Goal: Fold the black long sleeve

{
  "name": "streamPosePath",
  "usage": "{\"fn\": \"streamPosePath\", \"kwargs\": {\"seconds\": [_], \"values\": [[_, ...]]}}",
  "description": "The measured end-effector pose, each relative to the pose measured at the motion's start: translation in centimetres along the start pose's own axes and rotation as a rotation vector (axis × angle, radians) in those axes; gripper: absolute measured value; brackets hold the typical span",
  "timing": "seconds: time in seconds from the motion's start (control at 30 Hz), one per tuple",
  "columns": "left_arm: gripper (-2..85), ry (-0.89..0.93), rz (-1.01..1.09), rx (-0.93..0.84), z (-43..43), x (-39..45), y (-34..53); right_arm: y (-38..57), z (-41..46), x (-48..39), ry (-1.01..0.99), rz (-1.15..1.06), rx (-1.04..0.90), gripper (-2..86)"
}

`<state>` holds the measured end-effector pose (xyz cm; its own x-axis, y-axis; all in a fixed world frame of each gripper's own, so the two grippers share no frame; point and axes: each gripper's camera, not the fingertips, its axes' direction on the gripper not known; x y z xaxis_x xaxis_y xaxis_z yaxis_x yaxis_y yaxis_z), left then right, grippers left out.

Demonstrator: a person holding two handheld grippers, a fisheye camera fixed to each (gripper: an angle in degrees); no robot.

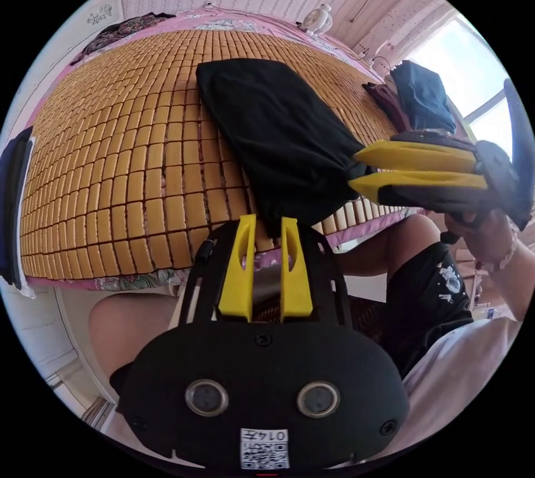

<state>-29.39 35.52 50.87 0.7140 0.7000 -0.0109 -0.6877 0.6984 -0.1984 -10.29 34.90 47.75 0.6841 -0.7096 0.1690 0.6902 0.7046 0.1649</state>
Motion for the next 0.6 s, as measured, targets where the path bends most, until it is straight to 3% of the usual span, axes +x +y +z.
{"fn": "streamPosePath", "kwargs": {"seconds": [0.13, 0.2, 0.37, 0.6], "values": [[0.3, 0.03, -0.011, -0.025, -0.5, -1.5, 0.3, -2.6, 4.9, 1.6, 0.093, -0.009, -0.19, 5.2], [-0.6, 0.043, -0.004, -0.02, -1.4, -2.3, 0.5, -2.7, 4.6, 3.0, 0.047, 0.005, -0.165, 3.7], [-1.0, 0.126, 0.028, 0.075, -4.5, -3.7, 1.5, 0.2, 2.2, 10.0, -0.125, 0.286, -0.015, 2.6], [-1.0, 0.188, 0.076, 0.142, -7.7, -4.4, 2.2, 3.6, 0.0, 12.5, -0.086, 0.398, 0.078, 3.4]]}}
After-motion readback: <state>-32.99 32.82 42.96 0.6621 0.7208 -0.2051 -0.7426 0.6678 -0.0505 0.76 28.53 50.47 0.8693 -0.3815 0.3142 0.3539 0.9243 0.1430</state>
